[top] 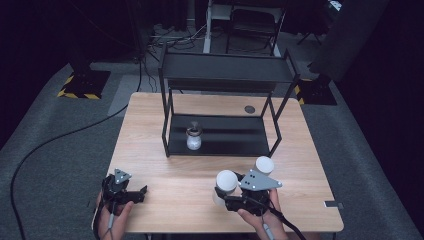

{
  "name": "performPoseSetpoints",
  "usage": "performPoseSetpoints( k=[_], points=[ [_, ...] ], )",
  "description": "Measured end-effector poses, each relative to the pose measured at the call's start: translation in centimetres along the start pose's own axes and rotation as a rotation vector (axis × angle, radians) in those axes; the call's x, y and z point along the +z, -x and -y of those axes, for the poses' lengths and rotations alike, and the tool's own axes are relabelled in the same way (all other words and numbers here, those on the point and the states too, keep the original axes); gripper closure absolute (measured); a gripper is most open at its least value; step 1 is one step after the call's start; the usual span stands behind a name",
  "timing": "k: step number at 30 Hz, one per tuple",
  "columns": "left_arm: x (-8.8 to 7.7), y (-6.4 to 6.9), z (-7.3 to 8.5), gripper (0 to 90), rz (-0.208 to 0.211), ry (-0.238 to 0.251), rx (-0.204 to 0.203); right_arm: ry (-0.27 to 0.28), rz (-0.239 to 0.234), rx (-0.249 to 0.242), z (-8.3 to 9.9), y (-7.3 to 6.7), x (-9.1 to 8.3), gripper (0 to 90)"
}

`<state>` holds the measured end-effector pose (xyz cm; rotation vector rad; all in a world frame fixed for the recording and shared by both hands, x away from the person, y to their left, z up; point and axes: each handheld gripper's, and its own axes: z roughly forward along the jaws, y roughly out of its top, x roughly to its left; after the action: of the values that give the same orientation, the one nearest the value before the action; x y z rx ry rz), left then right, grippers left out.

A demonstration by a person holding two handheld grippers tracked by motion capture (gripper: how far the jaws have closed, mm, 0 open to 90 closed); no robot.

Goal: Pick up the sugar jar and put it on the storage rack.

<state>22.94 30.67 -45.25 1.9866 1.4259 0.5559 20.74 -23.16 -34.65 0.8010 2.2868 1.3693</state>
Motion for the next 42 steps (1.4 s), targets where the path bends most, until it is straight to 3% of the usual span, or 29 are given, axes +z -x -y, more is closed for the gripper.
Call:
performPoseSetpoints(
  k=[6, 18, 42],
  points=[
    [0.0, 0.0, 0.0, 0.3, -0.001, -0.001, -0.001, 0.011, 0.003, 0.007, -1.4, 0.4, 0.1, 33.4],
    [0.0, 0.0, 0.0, 0.3, -0.001, -0.001, 0.0, 0.016, 0.066, 0.014, -3.5, 0.9, 1.2, 33.4],
    [0.1, 0.0, -0.1, 0.3, 0.002, -0.001, 0.003, 0.022, 0.137, 0.061, -5.7, 4.9, 5.2, 33.4]
  ],
)
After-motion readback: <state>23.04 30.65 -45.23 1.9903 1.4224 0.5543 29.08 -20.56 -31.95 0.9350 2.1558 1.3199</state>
